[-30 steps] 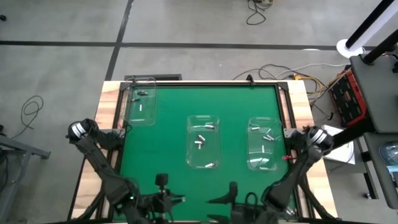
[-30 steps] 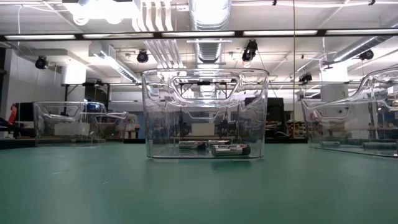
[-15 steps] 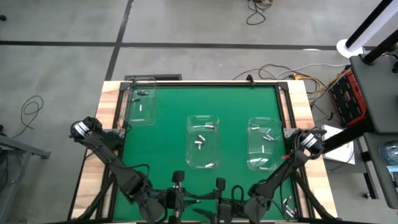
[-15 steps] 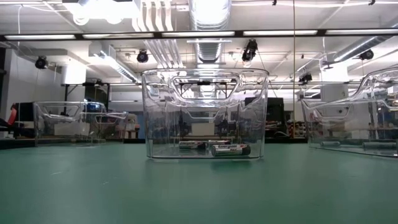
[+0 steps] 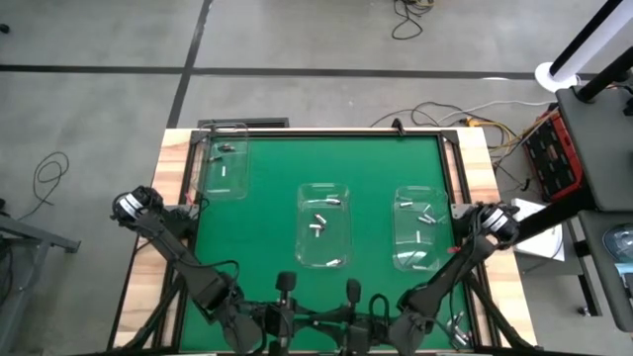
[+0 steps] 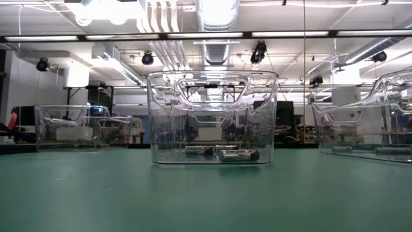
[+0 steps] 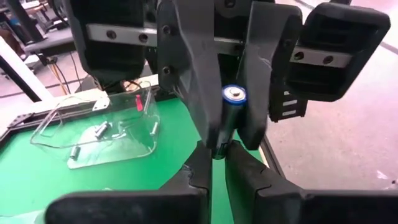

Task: Sort batteries
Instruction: Put the white battery into the right transparent bin

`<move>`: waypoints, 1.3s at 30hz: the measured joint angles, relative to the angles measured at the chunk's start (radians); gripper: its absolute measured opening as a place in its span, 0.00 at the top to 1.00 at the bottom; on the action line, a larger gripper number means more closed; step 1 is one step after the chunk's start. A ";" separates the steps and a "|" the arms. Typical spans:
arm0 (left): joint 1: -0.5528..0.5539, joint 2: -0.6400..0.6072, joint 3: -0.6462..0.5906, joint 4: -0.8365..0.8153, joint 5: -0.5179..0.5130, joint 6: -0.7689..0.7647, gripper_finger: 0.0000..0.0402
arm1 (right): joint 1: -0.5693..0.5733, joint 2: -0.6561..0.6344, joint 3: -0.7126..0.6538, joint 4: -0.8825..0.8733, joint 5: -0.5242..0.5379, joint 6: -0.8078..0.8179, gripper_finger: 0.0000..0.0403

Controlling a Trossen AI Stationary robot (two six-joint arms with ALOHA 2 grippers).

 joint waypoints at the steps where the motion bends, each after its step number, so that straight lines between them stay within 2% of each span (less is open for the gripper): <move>1: 0.000 -0.001 0.000 0.000 0.008 0.001 0.97 | 0.000 -0.010 0.001 -0.039 -0.002 0.010 0.93; 6: 0.002 -0.037 -0.001 -0.056 0.036 0.004 0.84 | -0.020 -0.078 0.001 -0.285 -0.011 0.139 0.93; 9: -0.002 -0.073 0.000 -0.165 0.050 -0.028 0.74 | -0.035 -0.137 -0.001 -0.446 0.000 0.182 0.93; 11: -0.001 -0.095 -0.007 -0.242 0.045 -0.076 0.66 | -0.046 -0.192 -0.002 -0.620 0.036 0.212 0.93; 13: -0.002 -0.118 -0.031 -0.341 0.008 -0.140 0.59 | -0.067 -0.264 -0.003 -0.859 0.082 0.311 0.93; 15: -0.005 -0.149 -0.082 -0.413 -0.020 -0.226 0.53 | -0.098 -0.346 -0.003 -1.179 0.088 0.503 0.93; 19: -0.015 -0.232 -0.257 -0.459 -0.073 -0.386 0.47 | -0.210 -0.473 -0.041 -1.872 -0.009 0.994 0.93; 21: -0.013 -0.265 -0.356 -0.452 -0.080 -0.441 0.46 | -0.274 -0.529 -0.097 -2.111 -0.039 1.203 0.93; 23: -0.007 -0.292 -0.438 -0.397 -0.106 -0.467 0.46 | -0.341 -0.604 -0.180 -2.143 -0.112 1.289 0.93; 27: -0.002 -0.322 -0.561 -0.233 -0.131 -0.473 0.48 | -0.461 -0.770 -0.389 -1.873 -0.377 1.179 0.93; 29: -0.002 -0.327 -0.597 -0.176 -0.128 -0.472 0.49 | -0.506 -0.821 -0.485 -1.815 -0.510 1.147 0.93; 31: -0.003 -0.330 -0.615 -0.155 -0.123 -0.472 0.50 | -0.536 -0.859 -0.555 -1.801 -0.597 1.134 0.93; 34: -0.014 -0.334 -0.630 -0.158 -0.105 -0.476 0.51 | -0.553 -0.886 -0.633 -1.800 -0.670 1.101 0.93; 39: -0.022 -0.348 -0.653 -0.154 -0.143 -0.479 0.53 | -0.563 -0.844 -0.707 -1.796 -0.659 0.992 0.93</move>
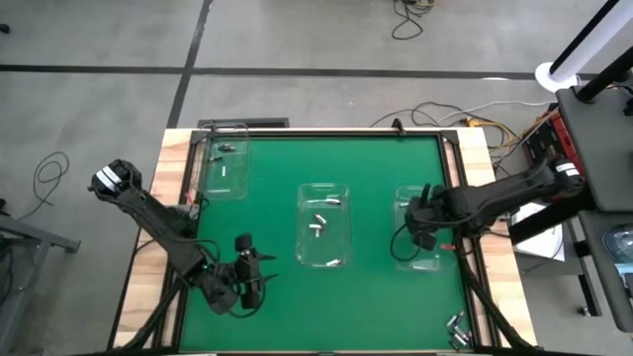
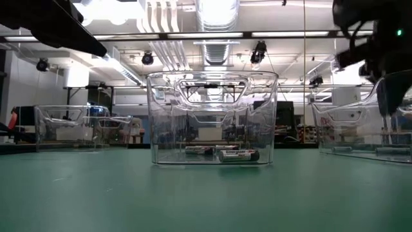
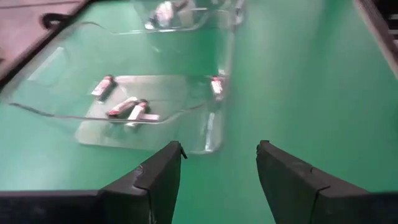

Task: Sort batteries
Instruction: Put the white battery into the right transparent bin

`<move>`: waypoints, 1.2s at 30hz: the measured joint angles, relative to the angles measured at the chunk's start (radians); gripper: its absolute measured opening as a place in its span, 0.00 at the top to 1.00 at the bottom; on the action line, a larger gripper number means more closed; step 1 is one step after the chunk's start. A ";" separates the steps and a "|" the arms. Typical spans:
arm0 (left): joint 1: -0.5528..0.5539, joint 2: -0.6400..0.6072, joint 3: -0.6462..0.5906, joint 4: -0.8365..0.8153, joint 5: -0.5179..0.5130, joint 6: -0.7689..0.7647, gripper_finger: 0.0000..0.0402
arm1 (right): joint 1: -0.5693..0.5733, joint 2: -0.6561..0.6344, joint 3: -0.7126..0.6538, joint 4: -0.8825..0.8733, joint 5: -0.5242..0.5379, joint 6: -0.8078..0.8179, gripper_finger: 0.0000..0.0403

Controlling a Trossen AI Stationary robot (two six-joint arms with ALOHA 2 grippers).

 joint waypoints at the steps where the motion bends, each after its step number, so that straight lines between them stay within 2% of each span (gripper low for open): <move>1: 0.000 0.000 -0.004 0.000 -0.017 -0.003 0.54 | -0.006 0.025 -0.011 0.002 0.000 -0.015 0.93; 7: -0.002 0.000 -0.014 0.004 -0.037 -0.034 0.55 | -0.026 0.193 -0.051 0.055 0.015 -0.078 0.93; 11: -0.008 0.000 -0.012 0.002 -0.033 -0.034 0.56 | -0.024 0.257 -0.059 0.200 0.015 -0.103 0.93; 14: -0.011 -0.003 0.008 -0.017 0.007 -0.021 0.57 | -0.025 0.281 -0.059 0.236 0.015 -0.127 0.93; 18: -0.012 -0.019 0.082 -0.117 0.072 -0.017 0.58 | -0.025 0.289 -0.061 0.236 0.033 -0.128 0.87; 25: -0.036 -0.025 0.223 -0.350 0.079 -0.016 0.58 | -0.025 0.289 -0.061 0.235 0.075 -0.095 0.86; 31: -0.082 -0.025 0.159 -0.350 0.031 -0.082 0.58 | -0.022 0.261 -0.009 0.110 0.075 -0.072 0.74; 36: -0.098 -0.024 0.012 -0.205 -0.019 -0.177 0.58 | 0.003 0.221 0.174 -0.120 0.077 -0.026 0.60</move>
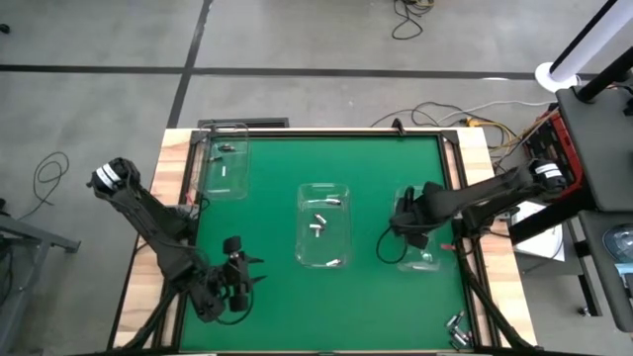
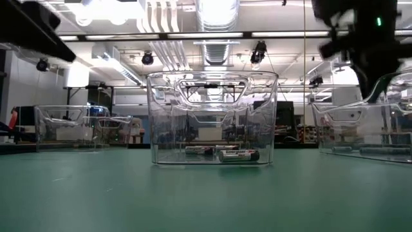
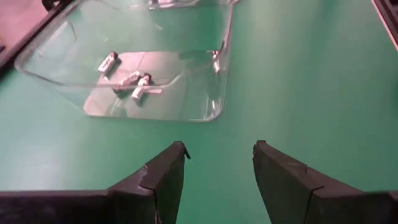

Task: Sort batteries
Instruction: Put the white battery into the right transparent bin

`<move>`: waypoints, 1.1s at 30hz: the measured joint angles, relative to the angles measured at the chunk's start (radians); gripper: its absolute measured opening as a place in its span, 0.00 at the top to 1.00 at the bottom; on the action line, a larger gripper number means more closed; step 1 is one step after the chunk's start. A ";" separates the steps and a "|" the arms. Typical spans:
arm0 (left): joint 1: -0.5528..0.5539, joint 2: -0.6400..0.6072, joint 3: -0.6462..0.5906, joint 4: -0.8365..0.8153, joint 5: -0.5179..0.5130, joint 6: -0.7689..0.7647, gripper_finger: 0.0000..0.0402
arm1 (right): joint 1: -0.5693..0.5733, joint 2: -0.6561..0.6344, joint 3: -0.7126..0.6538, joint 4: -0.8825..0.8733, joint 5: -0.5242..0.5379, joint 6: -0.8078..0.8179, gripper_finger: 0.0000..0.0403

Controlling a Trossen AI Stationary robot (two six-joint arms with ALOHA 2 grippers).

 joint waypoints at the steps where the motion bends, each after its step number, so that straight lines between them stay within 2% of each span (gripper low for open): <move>1: 0.000 0.000 -0.032 0.054 -0.009 -0.001 0.58 | 0.016 -0.006 0.045 -0.015 0.000 0.009 0.58; 4: 0.002 0.001 -0.129 0.258 -0.072 0.031 0.58 | 0.097 -0.014 0.180 0.004 0.018 0.064 0.53; 9: 0.004 0.039 -0.268 0.663 -0.262 0.142 0.58 | 0.309 0.015 0.362 0.132 0.049 0.200 0.50; 12: 0.005 0.106 -0.331 0.930 -0.381 0.213 0.58 | 0.430 0.047 0.430 0.274 0.052 0.299 0.51; 15: 0.010 0.202 -0.358 1.109 -0.459 0.287 0.58 | 0.523 0.087 0.458 0.412 0.050 0.407 0.52; 20: 0.029 0.343 -0.347 1.201 -0.494 0.284 0.58 | 0.624 0.172 0.474 0.505 0.031 0.635 0.52; 24: 0.028 0.431 -0.312 1.204 -0.494 0.246 0.58 | 0.678 0.251 0.470 0.463 -0.065 0.874 0.52; 30: 0.030 0.471 -0.278 1.204 -0.518 0.244 0.58 | 0.729 0.387 0.467 0.406 -0.397 1.189 0.51; 33: 0.024 0.458 -0.276 1.205 -0.440 0.241 0.58 | 0.753 0.445 0.467 0.408 -0.522 1.241 0.50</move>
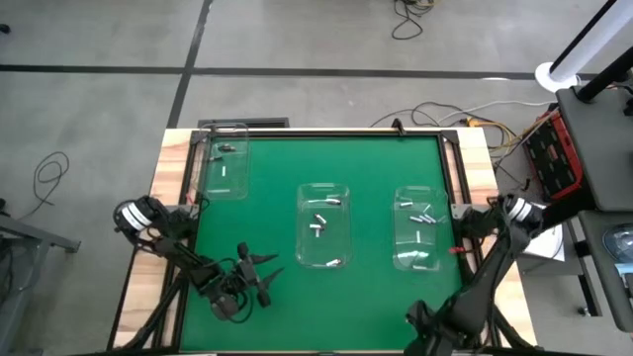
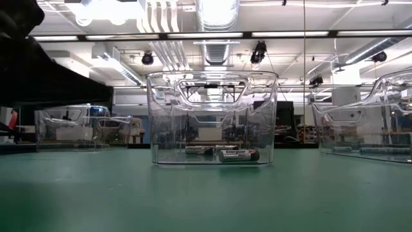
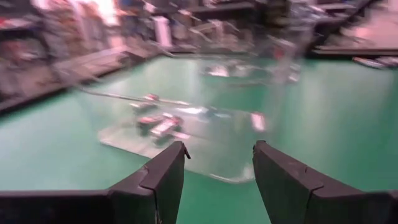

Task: Sort batteries
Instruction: Put the white battery into the right transparent bin

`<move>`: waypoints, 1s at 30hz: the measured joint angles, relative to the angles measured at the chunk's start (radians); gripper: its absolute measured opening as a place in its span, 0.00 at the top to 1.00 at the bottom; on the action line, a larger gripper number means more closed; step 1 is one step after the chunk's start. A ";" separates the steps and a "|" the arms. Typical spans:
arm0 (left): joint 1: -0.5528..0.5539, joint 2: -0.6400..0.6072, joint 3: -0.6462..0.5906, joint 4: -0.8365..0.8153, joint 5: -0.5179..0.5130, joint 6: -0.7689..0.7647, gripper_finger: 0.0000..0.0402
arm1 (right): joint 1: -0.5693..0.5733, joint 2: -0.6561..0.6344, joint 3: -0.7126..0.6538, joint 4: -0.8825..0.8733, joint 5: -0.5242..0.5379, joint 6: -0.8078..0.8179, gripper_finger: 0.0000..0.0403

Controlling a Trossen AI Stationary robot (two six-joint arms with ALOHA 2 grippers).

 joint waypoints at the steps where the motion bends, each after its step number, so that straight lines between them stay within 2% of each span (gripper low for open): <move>1: -0.003 -0.003 0.000 0.001 0.038 0.007 0.58 | 0.006 0.018 0.000 0.001 -0.024 0.001 0.50; 5: -0.020 -0.003 0.005 0.005 0.060 -0.017 0.58 | 0.014 0.070 -0.003 -0.025 -0.136 -0.017 0.51; 9: -0.036 -0.003 0.019 0.005 0.059 0.035 0.58 | 0.007 0.102 -0.014 -0.099 -0.143 -0.072 0.53; 14: -0.045 -0.006 0.031 0.007 0.059 0.094 0.58 | 0.000 0.133 -0.020 -0.190 -0.149 -0.217 0.52; 25: -0.050 -0.008 0.024 0.004 0.058 0.101 0.58 | -0.006 0.220 -0.029 -0.279 -0.171 -0.508 0.47; 30: -0.050 -0.005 0.019 0.002 0.058 0.100 0.58 | -0.013 0.253 -0.029 -0.294 -0.195 -0.574 0.47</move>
